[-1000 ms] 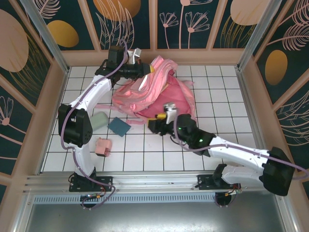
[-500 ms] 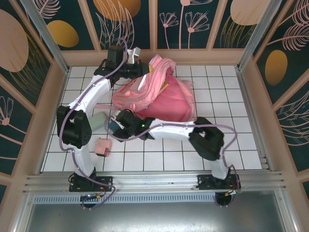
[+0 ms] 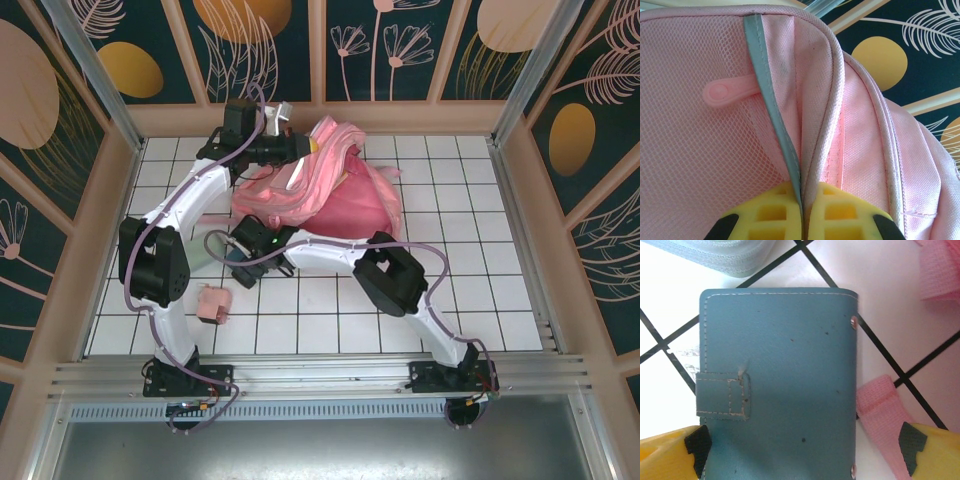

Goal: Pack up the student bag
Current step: Pick up the card holder from the middle-left of the table.

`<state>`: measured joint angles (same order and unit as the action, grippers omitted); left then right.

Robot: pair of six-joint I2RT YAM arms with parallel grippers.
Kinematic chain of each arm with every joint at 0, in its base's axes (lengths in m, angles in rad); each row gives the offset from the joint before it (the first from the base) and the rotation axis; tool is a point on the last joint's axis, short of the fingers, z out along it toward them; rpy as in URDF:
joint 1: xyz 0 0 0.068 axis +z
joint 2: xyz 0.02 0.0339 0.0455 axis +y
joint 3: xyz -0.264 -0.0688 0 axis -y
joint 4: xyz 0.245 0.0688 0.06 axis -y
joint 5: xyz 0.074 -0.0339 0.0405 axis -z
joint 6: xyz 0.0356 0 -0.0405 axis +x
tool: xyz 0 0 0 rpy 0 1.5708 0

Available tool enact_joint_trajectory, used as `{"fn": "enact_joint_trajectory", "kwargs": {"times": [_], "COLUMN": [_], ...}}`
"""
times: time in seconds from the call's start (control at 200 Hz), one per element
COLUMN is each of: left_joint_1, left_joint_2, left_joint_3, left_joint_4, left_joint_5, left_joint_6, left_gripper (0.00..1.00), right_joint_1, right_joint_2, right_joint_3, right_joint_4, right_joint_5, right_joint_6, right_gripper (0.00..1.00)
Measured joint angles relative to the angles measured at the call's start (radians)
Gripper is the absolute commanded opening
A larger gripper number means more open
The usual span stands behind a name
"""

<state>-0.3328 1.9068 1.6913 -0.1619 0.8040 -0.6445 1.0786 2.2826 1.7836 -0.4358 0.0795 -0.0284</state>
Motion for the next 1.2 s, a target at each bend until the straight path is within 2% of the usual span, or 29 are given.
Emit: {"fn": "enact_joint_trajectory", "kwargs": {"times": [0.415, 0.54, 0.751, 0.871, 1.041, 1.201], "left_joint_1": [0.000, 0.000, 0.000, 0.000, 0.000, 0.000], "left_joint_2": [0.003, 0.005, 0.005, 0.005, 0.006, 0.007], "left_joint_3": [-0.011, -0.013, -0.016, -0.016, -0.018, -0.018], "left_joint_4": [0.032, 0.040, 0.047, 0.047, 0.048, 0.051], "left_joint_5": [0.009, 0.011, 0.019, 0.019, 0.023, 0.026], "left_joint_6": [-0.030, -0.034, -0.039, -0.040, -0.042, -0.042], "left_gripper": [0.00, 0.00, 0.00, 0.00, 0.00, 0.00], "right_joint_1": [0.010, 0.019, 0.035, 0.038, 0.039, 0.039], "right_joint_2": [0.064, 0.077, 0.077, 0.076, -0.011, -0.193], "right_joint_3": [0.081, 0.094, 0.100, 0.095, -0.039, -0.236], "right_joint_4": [-0.048, -0.063, -0.066, -0.066, -0.036, -0.015], "right_joint_5": [-0.028, -0.027, -0.023, -0.013, -0.005, 0.000], "right_joint_6": [-0.015, -0.019, -0.022, -0.015, 0.006, 0.052], "right_gripper": [0.96, 0.86, 0.59, 0.57, 0.57, 0.57]}}
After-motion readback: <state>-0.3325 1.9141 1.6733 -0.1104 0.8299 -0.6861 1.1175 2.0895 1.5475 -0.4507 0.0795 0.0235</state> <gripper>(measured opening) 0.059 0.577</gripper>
